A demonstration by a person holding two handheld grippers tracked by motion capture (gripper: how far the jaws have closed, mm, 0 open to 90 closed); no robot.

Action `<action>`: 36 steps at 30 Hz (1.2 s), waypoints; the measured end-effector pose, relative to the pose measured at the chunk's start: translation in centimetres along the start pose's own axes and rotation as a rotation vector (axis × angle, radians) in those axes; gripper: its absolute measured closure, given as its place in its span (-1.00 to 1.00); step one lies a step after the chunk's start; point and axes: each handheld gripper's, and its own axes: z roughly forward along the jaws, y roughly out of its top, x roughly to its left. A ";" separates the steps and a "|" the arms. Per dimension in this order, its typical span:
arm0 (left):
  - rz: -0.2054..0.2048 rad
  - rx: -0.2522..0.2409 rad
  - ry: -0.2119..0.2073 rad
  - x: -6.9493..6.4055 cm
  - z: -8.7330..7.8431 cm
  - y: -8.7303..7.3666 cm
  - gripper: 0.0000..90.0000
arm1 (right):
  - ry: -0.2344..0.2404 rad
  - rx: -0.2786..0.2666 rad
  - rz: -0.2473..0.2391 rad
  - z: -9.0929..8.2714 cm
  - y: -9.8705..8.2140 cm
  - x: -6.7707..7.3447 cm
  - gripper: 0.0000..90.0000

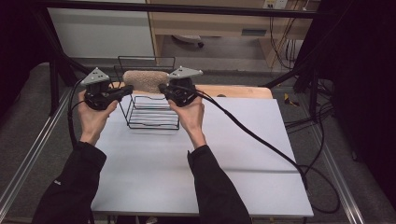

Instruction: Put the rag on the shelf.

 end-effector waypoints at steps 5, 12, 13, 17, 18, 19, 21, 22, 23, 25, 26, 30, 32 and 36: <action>0.010 0.000 -0.006 -0.3 -0.4 0.0 0.97 | 0.027 -0.019 0.000 -0.5 0.0 0.1 0.86; 0.012 0.007 -0.012 -0.8 -1.3 0.0 0.80 | 0.052 -0.034 -0.016 -2.6 0.7 0.4 0.68; 0.010 0.009 -0.018 -0.9 -1.4 0.0 0.75 | 0.055 -0.036 -0.016 -2.9 0.7 0.4 0.65; 0.017 0.027 -0.012 -1.3 -1.9 -0.3 0.54 | 0.062 -0.032 -0.015 -4.1 0.7 0.2 0.49; 0.013 0.031 -0.014 -1.3 -2.0 -0.4 0.47 | 0.067 -0.027 -0.013 -4.5 0.6 0.1 0.44; 0.011 0.035 -0.015 -1.4 -2.1 -0.6 0.42 | 0.068 -0.023 -0.010 -4.8 0.5 0.0 0.40; 0.014 0.048 -0.013 -1.6 -2.2 -1.0 0.30 | 0.069 -0.015 -0.009 -5.4 0.1 -0.2 0.30; 0.014 0.053 -0.011 -1.8 -2.3 -1.3 0.25 | 0.068 -0.011 -0.009 -5.8 0.0 -0.3 0.25; 0.014 0.053 -0.011 -1.8 -2.3 -1.3 0.20 | 0.066 -0.004 -0.009 -6.2 -0.3 -0.5 0.19; 0.022 0.063 -0.016 -2.1 -2.4 -2.1 0.10 | 0.065 0.004 -0.001 -6.9 -0.7 -0.8 0.10; 0.029 0.065 -0.012 -2.3 -2.4 -2.4 0.05 | 0.068 0.007 0.007 -7.3 -1.0 -0.9 0.05; 0.023 0.079 -0.017 -2.8 -2.5 -3.8 -0.17 | 0.057 0.033 0.017 -8.8 -2.3 -1.7 -0.18; 0.025 0.090 -0.020 -3.1 -2.5 -4.5 -0.29 | 0.041 0.046 0.017 -9.4 -3.1 -2.1 -0.30; 0.038 0.114 -0.010 -3.8 -2.6 -5.9 -0.52 | 0.032 0.066 0.034 -10.8 -4.9 -3.2 -0.49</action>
